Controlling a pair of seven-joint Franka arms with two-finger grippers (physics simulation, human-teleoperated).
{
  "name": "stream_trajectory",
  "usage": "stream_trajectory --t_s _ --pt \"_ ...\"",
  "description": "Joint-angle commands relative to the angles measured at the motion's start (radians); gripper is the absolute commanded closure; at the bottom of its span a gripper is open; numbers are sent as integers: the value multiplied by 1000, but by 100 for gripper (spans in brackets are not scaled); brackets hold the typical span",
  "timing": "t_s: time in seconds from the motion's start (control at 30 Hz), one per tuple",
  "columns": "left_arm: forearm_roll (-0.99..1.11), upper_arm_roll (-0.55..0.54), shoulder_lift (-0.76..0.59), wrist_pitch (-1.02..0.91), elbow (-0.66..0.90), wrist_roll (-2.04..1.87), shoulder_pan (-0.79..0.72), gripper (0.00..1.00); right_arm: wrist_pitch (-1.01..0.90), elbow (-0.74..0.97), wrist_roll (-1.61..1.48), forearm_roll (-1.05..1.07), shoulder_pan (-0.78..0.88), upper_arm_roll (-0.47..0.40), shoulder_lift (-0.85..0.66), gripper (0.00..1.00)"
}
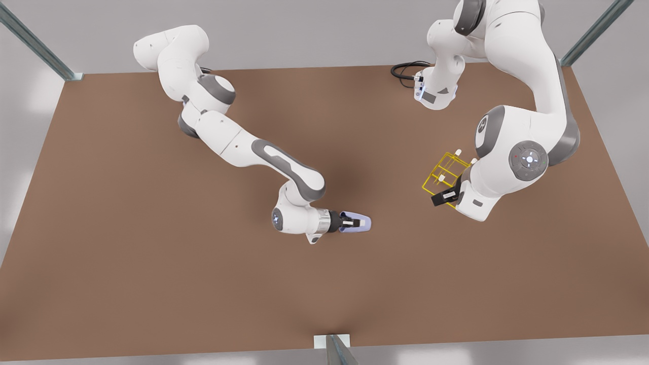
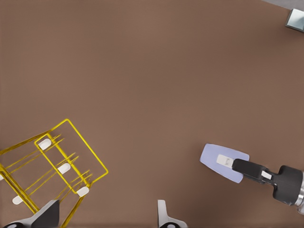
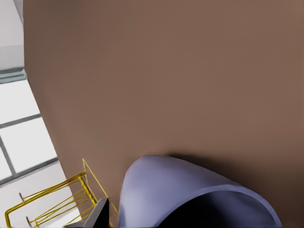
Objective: Place the cup on the cup holder
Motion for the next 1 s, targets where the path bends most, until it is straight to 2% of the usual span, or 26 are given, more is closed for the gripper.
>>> stream_trajectory --t_s 0.0,0.27,0.33,0.4,0.47,0.5,0.63,0.7,0.77,0.8,0.83,0.87,0.93,0.97 --pt "1 0 -1 -4 0 11 -1 0 -16 -1 -19 -5 -7 2 -3 0" --pt "-7 -34 -21 8 6 17 -25 0 -43 -46 -13 -47 -89 49 -13 0" --pt "-5 -34 -94 -4 6 3 -25 0 -43 -46 -13 -47 -92 55 -13 0" --pt "-4 -42 -145 -80 6 -236 -49 0 -42 -60 -12 -47 -107 72 -13 0" --pt "-13 -60 -145 -62 9 -805 -139 0 -43 -73 -12 -53 -133 86 -17 0" --pt "-18 -63 -137 -28 2 -1009 -152 0 -42 -121 -12 -91 -171 123 -23 0" --pt "-31 -63 -100 -24 -7 -1132 -224 0 -39 -294 -10 -116 -309 193 -97 0" --pt "-24 -46 -51 56 2 -1360 -244 0 -40 -474 0 -124 -456 241 -200 0" --pt "18 -16 45 176 40 -1630 -242 0 -82 -695 2 -189 -716 345 -293 0" --pt "19 -3 110 174 91 -1666 -244 0 -137 -784 2 -209 -832 364 -384 0" --pt "18 -3 143 185 121 -1684 -241 0 -241 -903 0 -266 -953 351 -538 0" --pt "18 -3 191 193 154 -1678 -238 0 -374 -995 -6 -414 -1097 347 -666 0" --pt "15 -6 269 271 161 -1674 -239 0 -591 -1000 -145 -663 -1132 154 -968 0" --pt "12 -11 291 289 163 -1672 -241 0 -608 -950 -139 -801 -1138 126 -1079 0"
